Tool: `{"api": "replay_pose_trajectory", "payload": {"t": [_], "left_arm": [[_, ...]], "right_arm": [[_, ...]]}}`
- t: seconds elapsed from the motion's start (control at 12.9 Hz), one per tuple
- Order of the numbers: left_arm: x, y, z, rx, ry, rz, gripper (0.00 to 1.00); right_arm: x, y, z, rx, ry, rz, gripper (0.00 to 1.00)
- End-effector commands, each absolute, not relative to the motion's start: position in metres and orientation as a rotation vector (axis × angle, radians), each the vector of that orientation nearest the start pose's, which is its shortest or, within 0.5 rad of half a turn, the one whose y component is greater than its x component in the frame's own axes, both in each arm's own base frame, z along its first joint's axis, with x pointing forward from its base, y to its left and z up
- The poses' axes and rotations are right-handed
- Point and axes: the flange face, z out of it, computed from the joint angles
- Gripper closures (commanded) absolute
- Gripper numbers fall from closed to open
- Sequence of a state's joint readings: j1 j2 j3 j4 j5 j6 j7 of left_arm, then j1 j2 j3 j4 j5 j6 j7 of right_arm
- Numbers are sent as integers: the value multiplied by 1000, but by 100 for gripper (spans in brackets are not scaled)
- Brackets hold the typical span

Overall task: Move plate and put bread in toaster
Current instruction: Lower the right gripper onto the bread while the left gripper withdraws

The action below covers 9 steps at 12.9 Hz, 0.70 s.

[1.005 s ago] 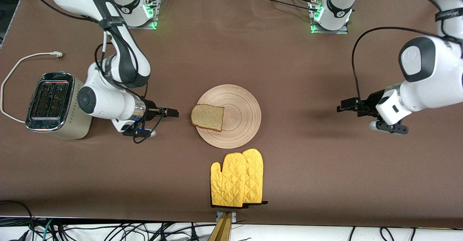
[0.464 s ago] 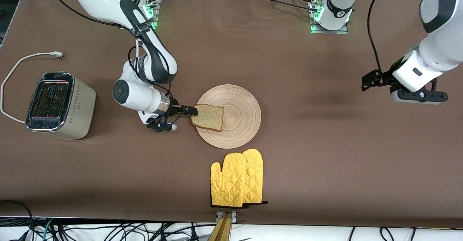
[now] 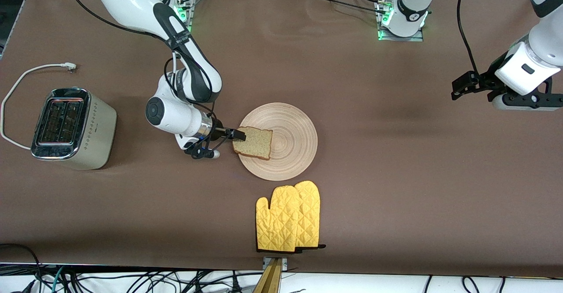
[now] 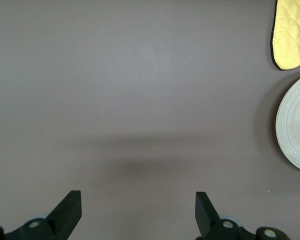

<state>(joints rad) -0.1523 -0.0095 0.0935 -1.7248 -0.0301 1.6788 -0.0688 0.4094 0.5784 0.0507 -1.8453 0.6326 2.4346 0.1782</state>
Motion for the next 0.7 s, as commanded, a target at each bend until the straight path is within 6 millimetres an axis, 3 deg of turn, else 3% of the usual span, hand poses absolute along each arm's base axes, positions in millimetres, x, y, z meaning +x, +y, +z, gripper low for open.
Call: {"api": "replay_pose_trajectory", "payload": {"t": [0.0,0.08,0.23,0.39,0.54,0.62], "left_arm": [[551,-31,586,-3136,-52,41,0],[551,-28,593,-3137,-60,24,0],[553,-24,601,-3137,-65,12,0],[561,-19,587,-3135,-65,45,0],[561,-10,587,-3132,-88,35,0],[562,-11,586,-3135,-86,38,0]], "right_arm": [[576,289,208,-2693,319,175,0],[576,289,208,-2693,319,175,2],[575,289,206,-2693,318,183,51],[575,289,207,-2693,317,188,81],[571,297,208,-2696,296,190,100],[571,298,209,-2695,293,188,100]]}}
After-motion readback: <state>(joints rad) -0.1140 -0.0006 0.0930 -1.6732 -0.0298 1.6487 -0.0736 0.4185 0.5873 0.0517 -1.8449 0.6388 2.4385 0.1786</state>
